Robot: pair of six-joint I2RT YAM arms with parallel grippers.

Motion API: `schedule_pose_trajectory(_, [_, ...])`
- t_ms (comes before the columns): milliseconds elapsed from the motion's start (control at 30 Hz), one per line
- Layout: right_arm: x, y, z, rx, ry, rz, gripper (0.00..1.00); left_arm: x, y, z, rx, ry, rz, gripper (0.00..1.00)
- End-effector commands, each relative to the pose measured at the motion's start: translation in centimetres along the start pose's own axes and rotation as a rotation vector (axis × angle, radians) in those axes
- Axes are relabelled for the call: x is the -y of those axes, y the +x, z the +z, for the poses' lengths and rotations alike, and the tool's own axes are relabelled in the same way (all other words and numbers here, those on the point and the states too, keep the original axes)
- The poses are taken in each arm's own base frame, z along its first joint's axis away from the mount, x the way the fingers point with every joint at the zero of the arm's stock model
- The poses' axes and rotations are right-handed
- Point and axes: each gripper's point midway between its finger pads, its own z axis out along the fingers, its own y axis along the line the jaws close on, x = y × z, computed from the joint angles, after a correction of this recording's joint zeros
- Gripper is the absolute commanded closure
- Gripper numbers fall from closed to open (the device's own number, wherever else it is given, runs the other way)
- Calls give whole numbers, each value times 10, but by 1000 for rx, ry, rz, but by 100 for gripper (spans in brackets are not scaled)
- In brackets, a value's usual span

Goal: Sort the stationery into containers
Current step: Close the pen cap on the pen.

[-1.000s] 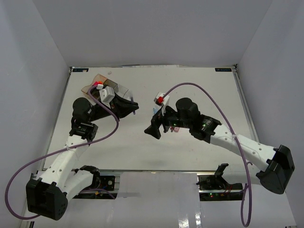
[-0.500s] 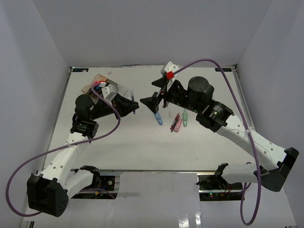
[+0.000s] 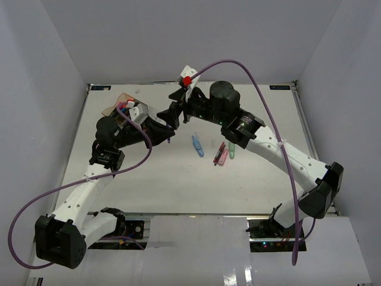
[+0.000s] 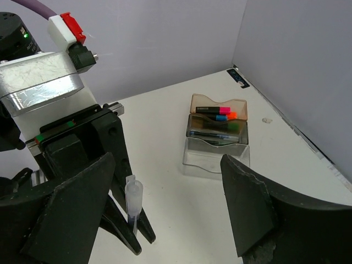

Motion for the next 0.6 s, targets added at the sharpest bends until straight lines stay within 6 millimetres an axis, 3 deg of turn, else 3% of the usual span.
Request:
schedule_pose_trajectory(0, [-3,-42,1,121,-25,-33,17,7,-14,2,13,36,24,100])
schedule_pose_trajectory(400, [-3,-39,8,111,-37,-33,33,11,-14,2,9,60,20,100])
schedule_pose_trajectory(567, [-7,-35,8,101,-55,-28,34,11,-14,2,10,63,21,100])
